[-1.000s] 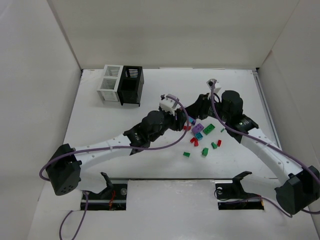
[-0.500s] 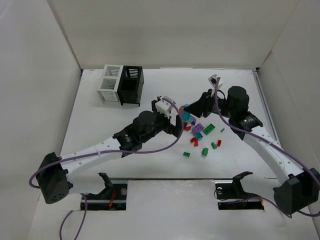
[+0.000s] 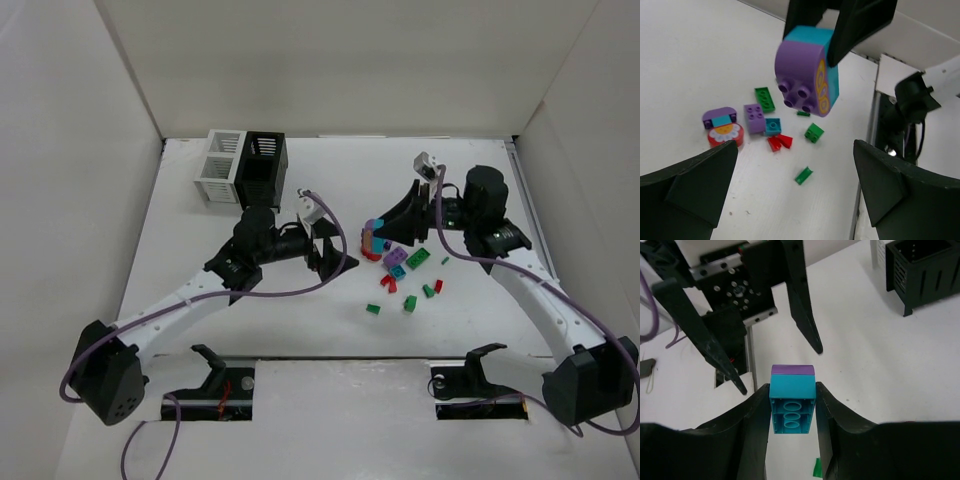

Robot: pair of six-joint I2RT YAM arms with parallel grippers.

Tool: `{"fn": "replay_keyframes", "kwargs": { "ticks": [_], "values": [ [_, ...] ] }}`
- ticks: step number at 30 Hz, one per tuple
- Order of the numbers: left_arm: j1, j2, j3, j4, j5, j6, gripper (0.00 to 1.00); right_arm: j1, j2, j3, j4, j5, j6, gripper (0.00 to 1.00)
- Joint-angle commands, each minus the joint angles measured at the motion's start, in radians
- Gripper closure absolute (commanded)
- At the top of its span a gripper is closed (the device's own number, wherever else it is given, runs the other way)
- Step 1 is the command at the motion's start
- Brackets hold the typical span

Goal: Sort the legos into containers by color

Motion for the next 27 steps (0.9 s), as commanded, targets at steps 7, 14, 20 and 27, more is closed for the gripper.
{"fn": "replay_keyframes", "kwargs": {
  "ticks": [7, 14, 20, 27],
  "values": [
    [0.002, 0.059, 0.052, 0.14, 0.251, 0.018, 0.0, 0.025, 0.025, 0.07, 0.056, -0.102, -0.065, 1.0],
    [0.002, 0.08, 0.082, 0.172, 0.294, -0.002, 0.03, 0.045, 0.052, 0.061, 0.056, -0.143, -0.121, 1.0],
    [0.002, 0.111, 0.104, 0.163, 0.282, -0.002, 0.06, 0.066, 0.061, 0.07, 0.056, -0.179, -0.131, 1.0],
    [0.002, 0.14, 0.124, 0.163, 0.301, -0.002, 0.31, 0.077, 0.061, 0.07, 0.056, -0.189, -0.14, 1.0]
  ]
}}
